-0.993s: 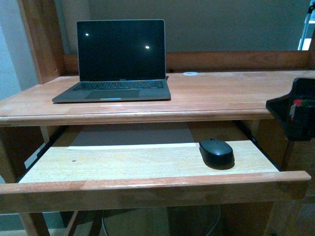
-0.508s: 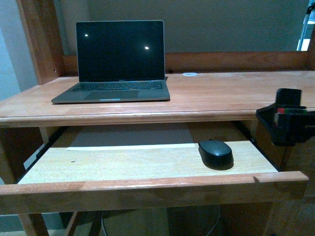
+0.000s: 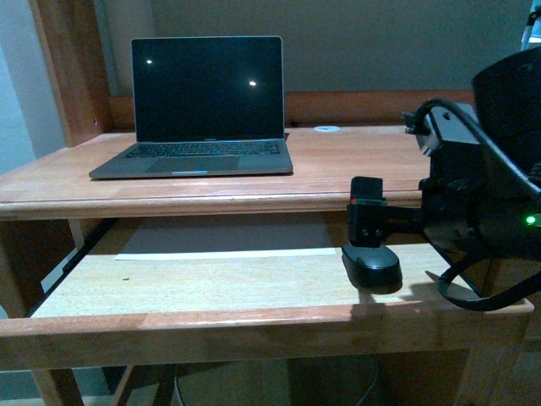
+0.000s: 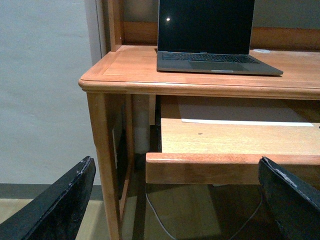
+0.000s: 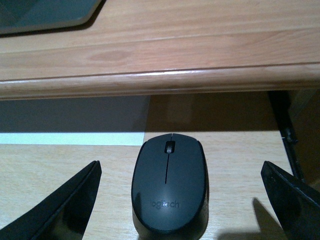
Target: Place mouse
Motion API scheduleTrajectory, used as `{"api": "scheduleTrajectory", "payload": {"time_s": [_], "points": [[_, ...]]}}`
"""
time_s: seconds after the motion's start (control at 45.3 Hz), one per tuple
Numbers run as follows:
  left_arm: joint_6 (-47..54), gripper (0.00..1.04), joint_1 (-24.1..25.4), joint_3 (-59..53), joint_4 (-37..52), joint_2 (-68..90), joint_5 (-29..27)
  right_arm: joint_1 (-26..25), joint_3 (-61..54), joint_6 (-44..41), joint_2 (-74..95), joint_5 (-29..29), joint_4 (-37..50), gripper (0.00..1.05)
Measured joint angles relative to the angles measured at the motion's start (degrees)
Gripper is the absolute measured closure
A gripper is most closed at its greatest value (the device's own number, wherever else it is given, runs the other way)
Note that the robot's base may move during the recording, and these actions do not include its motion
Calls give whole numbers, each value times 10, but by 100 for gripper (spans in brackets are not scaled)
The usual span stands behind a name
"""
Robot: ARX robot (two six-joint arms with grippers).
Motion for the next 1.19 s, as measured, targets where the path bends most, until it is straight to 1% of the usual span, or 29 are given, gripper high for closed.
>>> {"api": "scheduleTrajectory", "payload": {"time_s": [0.154,0.243,0.331,0.463,0.574,0.883,1.037,1.192], "points": [[0,7,0,0,0,0,0,29,15,28,47,42,-10,7],[0,7,0,0,0,0,0,42,15,42,53,56,-11,7],[0,7,0,0,0,0,0,53,15,56,53,85,-12,7],[0,7,0,0,0,0,0,57,15,68,66,111,-25,7],[0,7,0,0,0,0,0,57,7,68,64,129,-2,7],[0,7,0,0,0,0,0,58,7,59,58,128,-4,7],[0,7,0,0,0,0,0,58,42,59,88,116,-25,7],[0,7,0,0,0,0,0,52,77,54,113,129,-44,7]]}}
